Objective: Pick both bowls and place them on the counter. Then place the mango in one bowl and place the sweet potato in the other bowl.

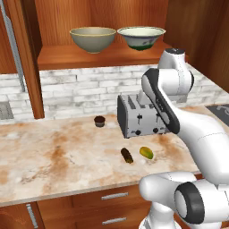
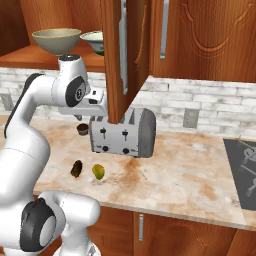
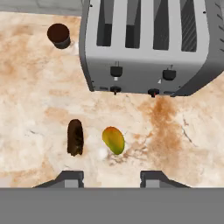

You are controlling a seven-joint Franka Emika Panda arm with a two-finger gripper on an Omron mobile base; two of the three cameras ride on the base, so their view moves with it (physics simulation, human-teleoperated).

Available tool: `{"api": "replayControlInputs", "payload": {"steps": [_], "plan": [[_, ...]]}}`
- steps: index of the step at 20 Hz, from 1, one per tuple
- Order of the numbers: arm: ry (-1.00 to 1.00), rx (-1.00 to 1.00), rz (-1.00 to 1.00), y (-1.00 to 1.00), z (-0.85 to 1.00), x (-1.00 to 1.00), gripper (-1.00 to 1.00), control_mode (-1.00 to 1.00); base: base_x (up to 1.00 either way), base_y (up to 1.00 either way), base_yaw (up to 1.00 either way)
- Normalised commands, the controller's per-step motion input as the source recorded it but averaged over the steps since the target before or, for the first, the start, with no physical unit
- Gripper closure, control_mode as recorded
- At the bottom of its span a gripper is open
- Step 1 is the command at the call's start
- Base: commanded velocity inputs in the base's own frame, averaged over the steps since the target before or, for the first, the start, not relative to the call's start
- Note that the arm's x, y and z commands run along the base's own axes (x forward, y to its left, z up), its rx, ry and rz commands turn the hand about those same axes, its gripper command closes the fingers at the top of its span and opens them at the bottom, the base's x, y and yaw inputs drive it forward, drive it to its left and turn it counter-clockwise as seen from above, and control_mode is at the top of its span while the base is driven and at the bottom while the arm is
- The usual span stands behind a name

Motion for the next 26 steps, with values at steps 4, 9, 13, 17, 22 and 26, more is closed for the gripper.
{"api": "replayControlInputs", "payload": {"steps": [4,9,13,17,22,26], "plan": [[-0.04,-0.01,0.07,0.13,0.0,-0.09,-1.0,-1.0,0.0,0.0,0.0],[-0.15,-0.06,0.35,0.41,0.0,-0.17,-1.0,-1.0,0.0,0.0,0.0],[-0.16,-0.1,0.34,0.48,0.07,-0.02,-1.0,-1.0,0.0,0.0,0.0],[-0.09,-0.13,0.2,0.07,0.41,0.0,-1.0,-1.0,0.0,0.0,0.0],[-0.05,-0.17,0.11,0.01,0.69,0.0,-1.0,-1.0,0.0,0.0,0.0],[-0.06,-0.18,0.13,0.07,0.87,0.05,-1.0,-1.0,0.0,0.0,0.0]]}}
